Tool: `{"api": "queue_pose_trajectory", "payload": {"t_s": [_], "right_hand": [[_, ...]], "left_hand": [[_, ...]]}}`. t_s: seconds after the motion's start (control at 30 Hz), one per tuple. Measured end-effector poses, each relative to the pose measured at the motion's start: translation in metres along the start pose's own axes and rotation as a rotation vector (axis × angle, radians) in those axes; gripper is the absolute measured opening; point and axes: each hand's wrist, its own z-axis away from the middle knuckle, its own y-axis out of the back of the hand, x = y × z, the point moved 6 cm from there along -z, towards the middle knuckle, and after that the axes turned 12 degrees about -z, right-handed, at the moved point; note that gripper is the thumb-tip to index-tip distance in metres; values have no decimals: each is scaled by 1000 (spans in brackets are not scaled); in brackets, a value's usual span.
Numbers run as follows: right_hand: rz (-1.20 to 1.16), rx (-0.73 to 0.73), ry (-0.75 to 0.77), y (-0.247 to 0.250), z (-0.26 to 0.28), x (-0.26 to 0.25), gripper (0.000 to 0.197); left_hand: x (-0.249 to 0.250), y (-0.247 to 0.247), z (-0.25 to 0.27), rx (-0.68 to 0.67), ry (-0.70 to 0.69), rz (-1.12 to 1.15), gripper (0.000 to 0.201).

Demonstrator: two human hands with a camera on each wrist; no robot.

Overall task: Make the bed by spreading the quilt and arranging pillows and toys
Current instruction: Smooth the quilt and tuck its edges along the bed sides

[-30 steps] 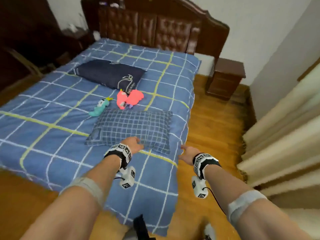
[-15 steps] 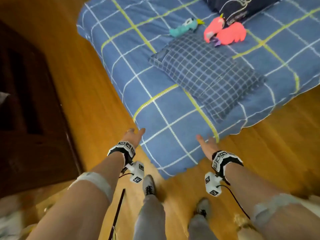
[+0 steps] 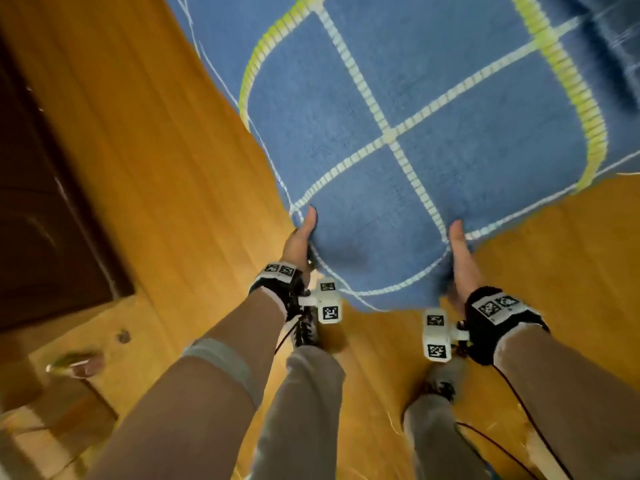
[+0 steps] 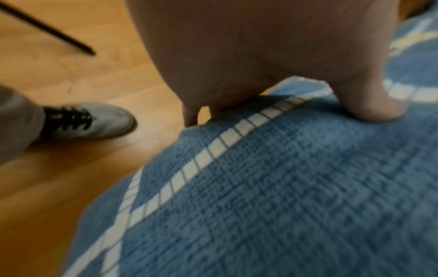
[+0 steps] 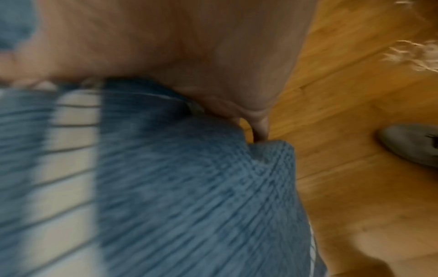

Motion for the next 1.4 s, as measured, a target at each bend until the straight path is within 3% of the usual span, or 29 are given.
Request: {"api": "queue_pose_trajectory", "payload": {"t_s": [0.17,0.27,0.33,0.4,0.47,0.53,0.6,0.63,0.7,0.77,0.83,0.9,1.0,1.07,1.13,1.27,1.4], "right_hand": [[66,66,71,16,48,26,53],[213,80,178,-1,57,46,30],[363,26,203,-19,24,50,23],[551,27,172,-20,-8,42,25],[632,104,209,3,-9,14,26],[403,250,306,32,9,-18,42],[0,282,326,48,25,-29,62],[-67,210,219,37,28,-23,71],[-12,-30,-45,-4,23,9,94],[54,-235,-183,-33,4,48,116],[82,-298,-264,-35,14,49,111],[119,-207,-315,-13,54,27,89],[87,-115,-225,33,105,-10,75],[94,-68,-135,65,141,-43,74],[107,-54,-106,102,174,-77,72],[74,-18,40,200,241,-183,73],[23,37,148,315,284,-285,74]], "left_hand": [[-40,14,26,6,36,-98,48],[-63,16,27,107,-19,-491,44],[-61,-9,13,38,-113,-683,60],[-43,-23,10,28,-100,-745,64],[-33,-6,13,127,-44,-633,72],[-18,27,26,267,14,-436,87],[-1,30,44,272,22,-177,70],[6,14,50,177,30,-119,60],[5,-44,54,-169,64,-150,79],[-13,-80,63,-351,109,-230,91],[-22,-74,70,-286,158,-373,76],[-20,-57,83,-189,192,-513,69],[17,-59,112,-3,29,-520,84],[55,-98,135,102,-161,-730,109],[92,-156,175,126,-190,-1013,125],[169,-305,266,92,-418,-1378,115],[219,-443,326,45,-617,-1561,111]]}}
